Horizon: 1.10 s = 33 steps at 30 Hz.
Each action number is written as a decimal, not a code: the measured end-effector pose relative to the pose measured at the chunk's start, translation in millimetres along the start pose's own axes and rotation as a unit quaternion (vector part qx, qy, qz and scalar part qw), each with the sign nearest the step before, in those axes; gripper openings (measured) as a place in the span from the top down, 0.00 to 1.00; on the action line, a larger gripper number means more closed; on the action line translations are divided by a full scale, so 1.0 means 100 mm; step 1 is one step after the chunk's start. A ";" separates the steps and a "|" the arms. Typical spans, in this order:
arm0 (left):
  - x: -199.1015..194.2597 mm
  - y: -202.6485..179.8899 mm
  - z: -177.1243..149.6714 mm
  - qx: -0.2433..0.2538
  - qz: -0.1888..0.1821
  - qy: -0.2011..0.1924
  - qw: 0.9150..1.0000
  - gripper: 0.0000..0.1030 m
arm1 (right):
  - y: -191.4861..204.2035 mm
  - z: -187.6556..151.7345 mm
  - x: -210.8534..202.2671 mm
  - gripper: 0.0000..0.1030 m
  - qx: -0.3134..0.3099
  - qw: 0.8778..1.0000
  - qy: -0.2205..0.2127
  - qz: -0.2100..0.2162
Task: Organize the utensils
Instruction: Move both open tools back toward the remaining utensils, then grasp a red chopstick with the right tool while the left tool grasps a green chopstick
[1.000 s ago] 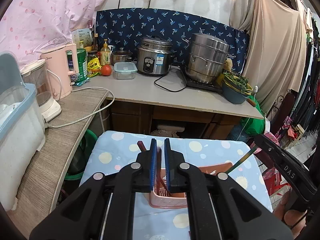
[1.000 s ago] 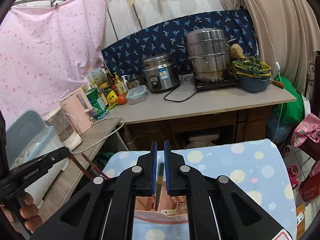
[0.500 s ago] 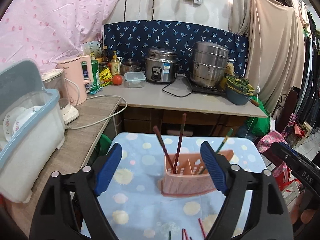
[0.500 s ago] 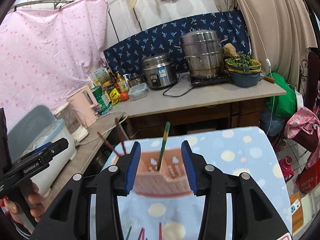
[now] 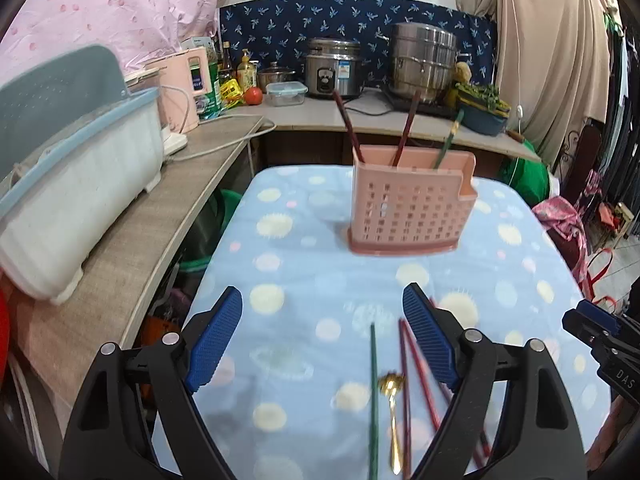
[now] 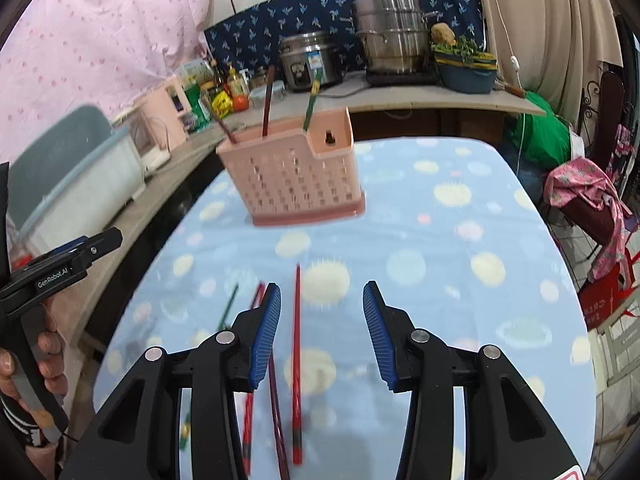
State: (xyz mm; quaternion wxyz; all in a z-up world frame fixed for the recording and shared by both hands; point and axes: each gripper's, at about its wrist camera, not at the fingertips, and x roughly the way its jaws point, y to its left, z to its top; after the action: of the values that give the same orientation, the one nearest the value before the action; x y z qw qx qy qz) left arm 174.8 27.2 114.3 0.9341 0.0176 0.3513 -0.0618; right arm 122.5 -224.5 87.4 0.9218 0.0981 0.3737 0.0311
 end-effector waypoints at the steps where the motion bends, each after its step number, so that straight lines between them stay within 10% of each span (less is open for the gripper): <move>1: -0.01 0.01 -0.11 0.002 0.000 0.005 1.000 0.24 | 0.01 -0.09 0.00 0.59 -0.003 1.000 0.003 -0.002; 14: -0.01 -0.02 -1.11 0.011 0.006 0.064 0.998 0.24 | 0.17 -0.95 0.21 0.59 -0.033 0.998 0.055 -0.026; 33: 0.02 -0.12 -1.51 0.017 -0.005 0.103 0.995 0.24 | 0.26 -1.18 0.40 0.84 -0.044 0.995 0.085 -0.022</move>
State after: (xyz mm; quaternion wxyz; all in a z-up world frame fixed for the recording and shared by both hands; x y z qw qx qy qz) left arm 75.5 26.9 -0.6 0.8922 0.0380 0.4445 -0.0706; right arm 69.8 -174.9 -17.1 0.8906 0.0466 0.4511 0.0353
